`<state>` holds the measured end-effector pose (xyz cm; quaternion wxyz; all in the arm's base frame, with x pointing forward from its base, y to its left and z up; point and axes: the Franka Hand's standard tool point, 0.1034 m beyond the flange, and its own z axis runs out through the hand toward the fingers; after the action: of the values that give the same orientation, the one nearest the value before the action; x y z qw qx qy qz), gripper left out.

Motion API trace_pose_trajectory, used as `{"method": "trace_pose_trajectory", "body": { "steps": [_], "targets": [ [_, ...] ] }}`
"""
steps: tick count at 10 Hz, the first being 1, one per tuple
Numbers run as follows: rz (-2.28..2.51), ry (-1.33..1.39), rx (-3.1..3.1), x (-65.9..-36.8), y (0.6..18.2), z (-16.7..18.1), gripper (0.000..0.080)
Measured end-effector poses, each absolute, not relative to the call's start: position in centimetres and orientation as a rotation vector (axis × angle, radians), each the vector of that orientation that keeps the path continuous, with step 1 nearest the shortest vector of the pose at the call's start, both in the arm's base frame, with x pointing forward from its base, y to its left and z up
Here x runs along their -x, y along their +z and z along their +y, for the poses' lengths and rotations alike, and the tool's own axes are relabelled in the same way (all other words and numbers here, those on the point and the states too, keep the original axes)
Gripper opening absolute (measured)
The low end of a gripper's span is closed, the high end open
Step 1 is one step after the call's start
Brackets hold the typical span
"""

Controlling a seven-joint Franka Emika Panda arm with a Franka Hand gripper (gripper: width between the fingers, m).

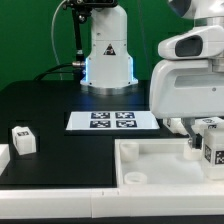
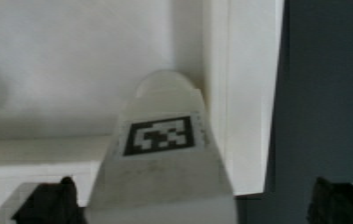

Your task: Assemble square table

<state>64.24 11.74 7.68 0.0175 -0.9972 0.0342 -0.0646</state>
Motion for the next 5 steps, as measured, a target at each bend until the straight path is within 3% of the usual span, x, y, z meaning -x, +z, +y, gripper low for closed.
{"method": "trace_pose_trajectory", "body": {
  "steps": [2,3,4,5],
  "targets": [
    [0.162,-0.199,3.093,-64.24,7.67,11.75,0.0400],
    [0.363,-0.194,3.070,-64.25,7.68,11.56,0.0400],
    [0.588,-0.189,3.033,-64.30,7.73,11.04,0.0288],
    [0.793,-0.174,2.980,-64.18,7.68,11.08,0.0288]
  ]
}}
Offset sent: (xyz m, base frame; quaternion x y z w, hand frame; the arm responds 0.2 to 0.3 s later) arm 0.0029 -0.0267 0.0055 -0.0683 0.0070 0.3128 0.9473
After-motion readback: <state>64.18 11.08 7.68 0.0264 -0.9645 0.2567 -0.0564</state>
